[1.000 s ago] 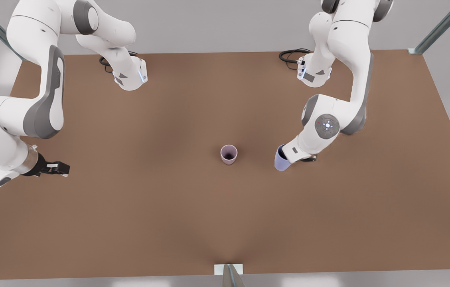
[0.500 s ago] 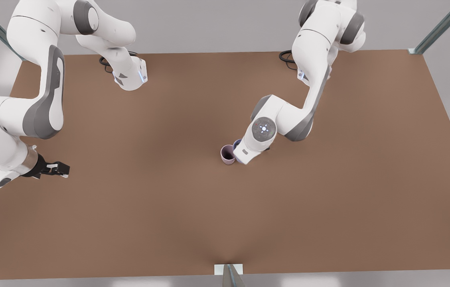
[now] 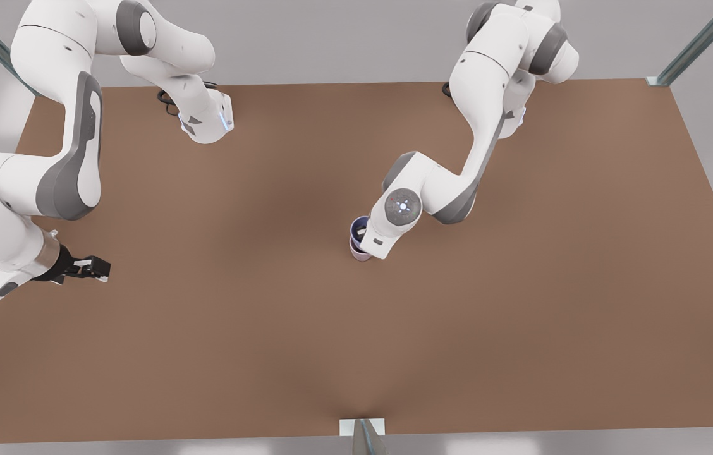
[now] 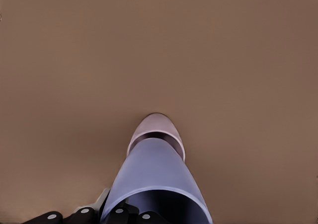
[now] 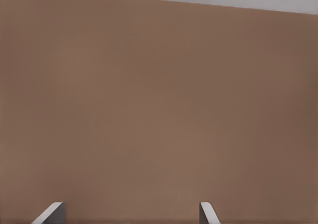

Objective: Stack the cups, with the pink cup at the bottom and the purple cup at the top

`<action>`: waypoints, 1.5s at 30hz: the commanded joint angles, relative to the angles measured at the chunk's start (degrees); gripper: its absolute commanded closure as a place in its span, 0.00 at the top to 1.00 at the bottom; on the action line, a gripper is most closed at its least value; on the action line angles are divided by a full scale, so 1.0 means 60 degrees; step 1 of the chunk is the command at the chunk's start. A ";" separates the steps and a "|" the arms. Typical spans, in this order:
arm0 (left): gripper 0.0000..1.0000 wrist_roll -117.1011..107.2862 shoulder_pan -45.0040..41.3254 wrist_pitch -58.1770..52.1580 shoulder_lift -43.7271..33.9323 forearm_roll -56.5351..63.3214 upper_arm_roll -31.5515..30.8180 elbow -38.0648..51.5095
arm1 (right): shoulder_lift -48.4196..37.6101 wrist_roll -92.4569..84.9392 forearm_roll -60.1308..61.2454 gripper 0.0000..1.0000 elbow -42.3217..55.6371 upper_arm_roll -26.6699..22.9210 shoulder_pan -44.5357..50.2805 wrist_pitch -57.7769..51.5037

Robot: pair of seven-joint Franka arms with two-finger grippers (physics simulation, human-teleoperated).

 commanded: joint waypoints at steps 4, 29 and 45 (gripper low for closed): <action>0.21 -0.2264 -0.0005 0.0086 0.0046 -0.0221 -0.0041 -0.0040 | -0.0012 -0.0129 0.0007 1.00 0.0019 -0.0003 0.0002 0.0001; 0.32 -0.2191 -0.0151 0.0159 0.0397 -0.0383 -0.0055 -0.0070 | 0.0003 -0.0100 0.0007 1.00 0.0020 -0.0003 0.0002 0.0016; 0.51 -0.2118 0.0476 -0.1756 -0.0846 -0.0134 0.0455 0.0543 | 0.0032 -0.0100 0.0007 1.00 0.0020 -0.0003 0.0002 0.0016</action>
